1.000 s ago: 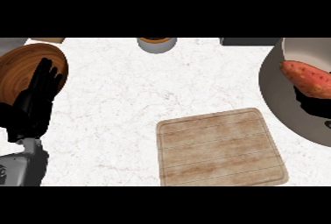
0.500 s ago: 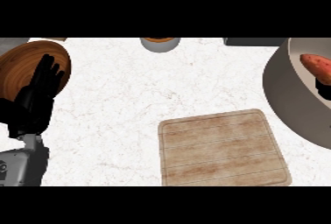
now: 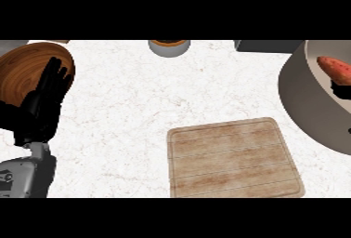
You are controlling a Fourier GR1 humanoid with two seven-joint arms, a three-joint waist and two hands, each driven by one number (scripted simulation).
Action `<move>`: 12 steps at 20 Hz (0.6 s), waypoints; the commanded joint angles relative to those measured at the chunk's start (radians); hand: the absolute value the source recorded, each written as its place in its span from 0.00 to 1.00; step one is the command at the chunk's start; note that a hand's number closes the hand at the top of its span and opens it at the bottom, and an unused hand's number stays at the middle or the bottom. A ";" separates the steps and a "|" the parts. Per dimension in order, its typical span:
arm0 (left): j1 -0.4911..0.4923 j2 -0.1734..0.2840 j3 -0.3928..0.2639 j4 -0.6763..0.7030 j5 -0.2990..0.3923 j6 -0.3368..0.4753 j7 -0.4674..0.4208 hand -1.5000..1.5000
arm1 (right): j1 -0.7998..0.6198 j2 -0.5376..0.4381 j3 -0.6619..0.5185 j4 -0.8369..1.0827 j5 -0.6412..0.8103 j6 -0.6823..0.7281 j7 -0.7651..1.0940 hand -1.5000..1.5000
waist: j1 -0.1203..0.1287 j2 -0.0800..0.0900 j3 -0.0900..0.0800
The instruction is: Pick the sweet potato from the cutting board and place it in the pot
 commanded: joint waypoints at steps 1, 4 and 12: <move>0.026 -0.011 -0.016 -0.042 -0.007 0.005 0.009 0.50 | 0.009 0.016 -0.052 0.157 -0.065 0.022 -0.018 0.00 | 0.011 0.016 0.032; -0.024 0.004 0.011 0.016 0.016 -0.011 0.002 0.50 | -0.029 0.005 -0.084 0.189 -0.157 0.094 -0.084 0.00 | 0.002 0.022 0.033; 0.016 0.018 0.028 0.005 0.026 -0.025 -0.014 0.50 | -0.058 0.070 -0.209 0.175 -0.411 0.178 -0.256 0.00 | 0.001 0.016 0.034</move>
